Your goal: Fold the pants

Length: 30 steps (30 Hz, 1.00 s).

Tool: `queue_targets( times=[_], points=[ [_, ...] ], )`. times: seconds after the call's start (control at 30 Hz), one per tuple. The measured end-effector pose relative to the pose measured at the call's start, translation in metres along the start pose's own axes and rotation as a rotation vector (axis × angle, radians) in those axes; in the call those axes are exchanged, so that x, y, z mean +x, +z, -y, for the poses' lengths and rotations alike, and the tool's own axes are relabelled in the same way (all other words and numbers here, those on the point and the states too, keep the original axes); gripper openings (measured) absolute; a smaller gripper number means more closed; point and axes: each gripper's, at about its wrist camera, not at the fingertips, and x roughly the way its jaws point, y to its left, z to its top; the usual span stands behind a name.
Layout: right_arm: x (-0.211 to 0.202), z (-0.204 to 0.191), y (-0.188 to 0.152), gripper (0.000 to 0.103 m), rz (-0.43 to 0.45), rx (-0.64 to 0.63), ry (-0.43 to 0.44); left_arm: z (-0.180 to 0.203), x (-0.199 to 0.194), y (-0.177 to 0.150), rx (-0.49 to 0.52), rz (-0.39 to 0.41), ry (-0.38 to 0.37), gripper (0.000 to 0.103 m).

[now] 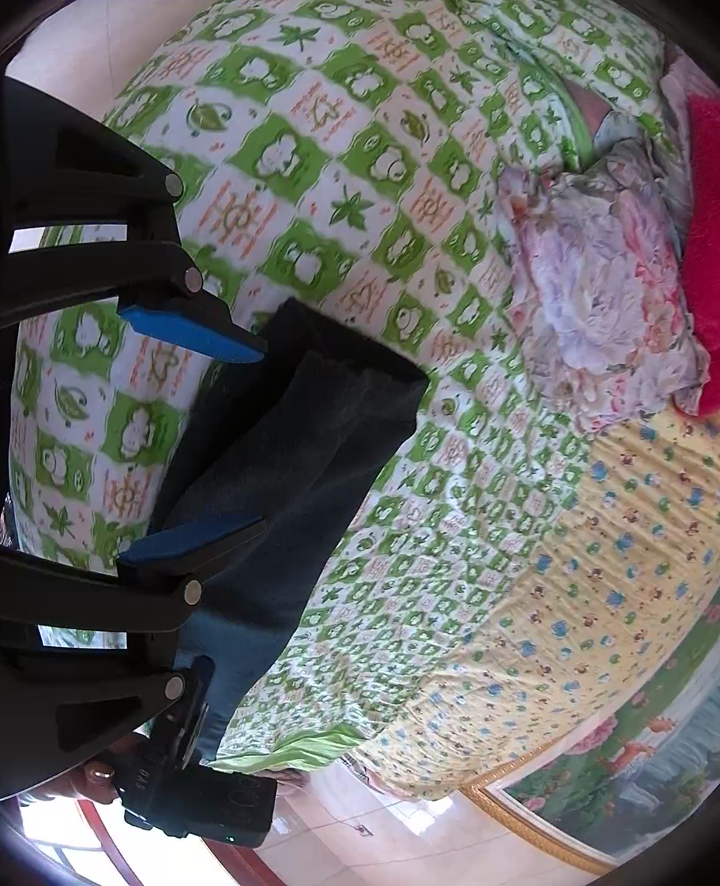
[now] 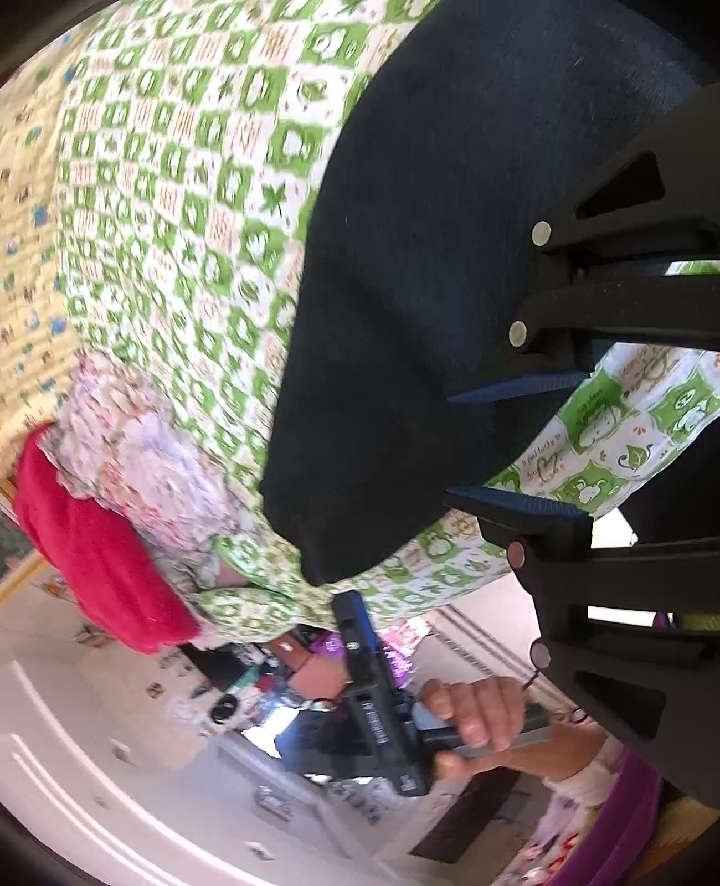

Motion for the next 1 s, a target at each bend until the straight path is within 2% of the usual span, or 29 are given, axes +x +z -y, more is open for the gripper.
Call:
queue_targets(
  times=[0.1,0.37,0.53,0.7,0.83,1.0],
  points=[
    [-0.013,0.013,0.007,0.033,0.038,0.039,-0.018,0.005,0.004,0.002,-0.023,-0.015,0.02,0.057],
    [-0.035,0.038,0.043,0.033,0.125,0.078,-0.089,0.007,0.012,0.013,-0.099,-0.003,0.174,0.06],
    [-0.032,0.06,0.071,0.033,0.121,0.082,-0.118,-0.006,0.027,0.007,-0.129,-0.052,0.189,0.06],
    [-0.006,0.098,0.094,0.032,0.003,0.142,-0.01,-0.024,0.038,0.0,-0.173,-0.093,0.172,0.06],
    [0.02,0.122,0.1,0.032,-0.11,0.168,-0.016,-0.034,0.046,-0.003,-0.198,-0.116,0.157,0.06],
    [0.045,0.114,0.087,0.032,-0.256,0.069,-0.025,-0.035,0.053,-0.003,-0.187,-0.121,0.153,0.06]
  ],
)
